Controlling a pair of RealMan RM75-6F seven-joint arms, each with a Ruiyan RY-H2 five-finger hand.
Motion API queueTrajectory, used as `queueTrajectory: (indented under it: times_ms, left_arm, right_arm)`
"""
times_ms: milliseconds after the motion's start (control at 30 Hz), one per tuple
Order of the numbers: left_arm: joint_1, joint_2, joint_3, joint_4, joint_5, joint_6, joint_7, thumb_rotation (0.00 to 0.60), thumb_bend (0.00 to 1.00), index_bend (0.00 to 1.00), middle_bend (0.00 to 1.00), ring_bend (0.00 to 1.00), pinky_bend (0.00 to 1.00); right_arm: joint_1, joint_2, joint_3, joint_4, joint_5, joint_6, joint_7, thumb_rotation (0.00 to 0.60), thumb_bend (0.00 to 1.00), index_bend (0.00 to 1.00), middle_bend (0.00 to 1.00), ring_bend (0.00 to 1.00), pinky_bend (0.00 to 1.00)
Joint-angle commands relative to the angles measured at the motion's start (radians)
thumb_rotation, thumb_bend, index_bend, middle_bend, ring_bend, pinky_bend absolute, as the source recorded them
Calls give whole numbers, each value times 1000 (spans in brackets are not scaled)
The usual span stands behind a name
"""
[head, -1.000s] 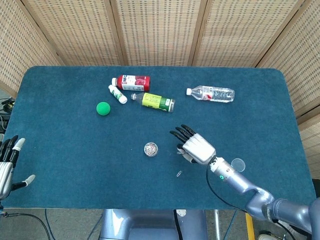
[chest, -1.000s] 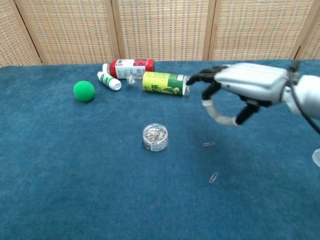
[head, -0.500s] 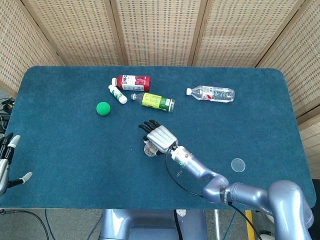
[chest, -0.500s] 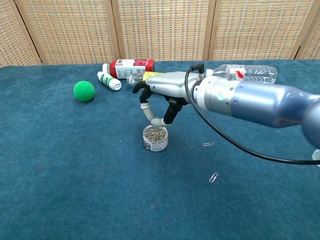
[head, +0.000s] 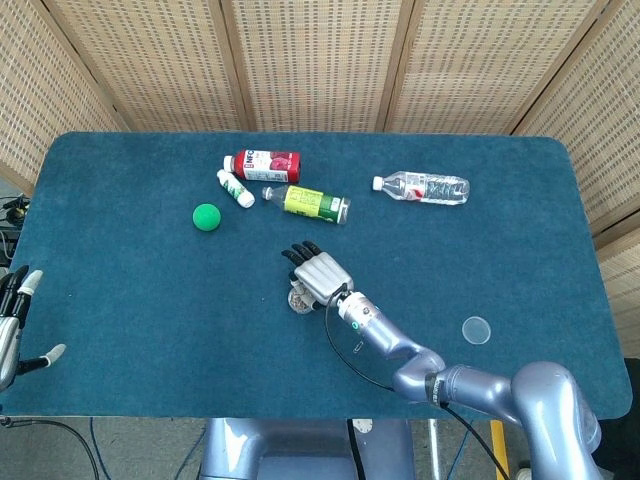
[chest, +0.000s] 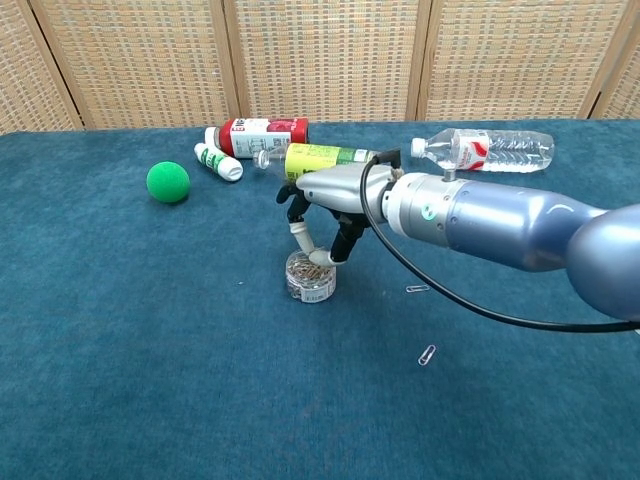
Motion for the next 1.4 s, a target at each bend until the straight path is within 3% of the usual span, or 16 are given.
queueTrajectory:
  times_ms: [33,100,167,300,533,800,967,1100,1267,1400]
  left_arm:
    - [-1,-1,-1,0,-3,-2,2,600,0,0,0,0,0]
    - [-2,-1,-1,1,-5,-3,2,600,0,0,0,0,0]
    - [-2,-1,-1,1,-5,-3,2,600,0,0,0,0,0]
    - [-2,-2,-1,2,-6,-2,1,600,0,0,0,0,0]
    - [-2,-2,-1,1,-5,0,2,600,0,0,0,0,0]
    - [2,-3,8,-1,17,10,4,600,0,0,0,0,0]
    - [6,-2,14,-1,35,22,0,600,0,0,0,0,0]
    - [10,-2,24,-1,55,27,-2,600,0,0,0,0,0]
    - [13,-1,30,-4,71,34,-2,600,0,0,0,0,0]
    - [18,0,34,-8,81,44,-2,600,0,0,0,0,0]
  right_arm:
    - [3,-6,-3,5,4,6,-11,600,397,599,80,0,54]
    - [3,-9,-2,7,12,9,-19,600,337,590,80,0,54]
    - [5,-10,-2,9,22,8,-26,600,200,539,80,0,54]
    - [6,-11,-6,14,38,12,-52,600,88,464,80,0,54]
    - [1,10,6,-25,44,50,-66,600,88,457,80,0,54]
    - [-46,157,2,-227,-8,117,-42,600,97,457,80,0,54]
    - [-107,284,-71,-368,-92,158,-37,600,126,457,80,0,54]
    - [-173,383,-191,-437,-219,197,-25,600,166,458,80,0,54]
    - [-219,406,-261,-438,-262,215,-29,600,169,457,80,0,54]
    - [-244,388,-269,-444,-235,212,-27,600,169,457,80,0,54]
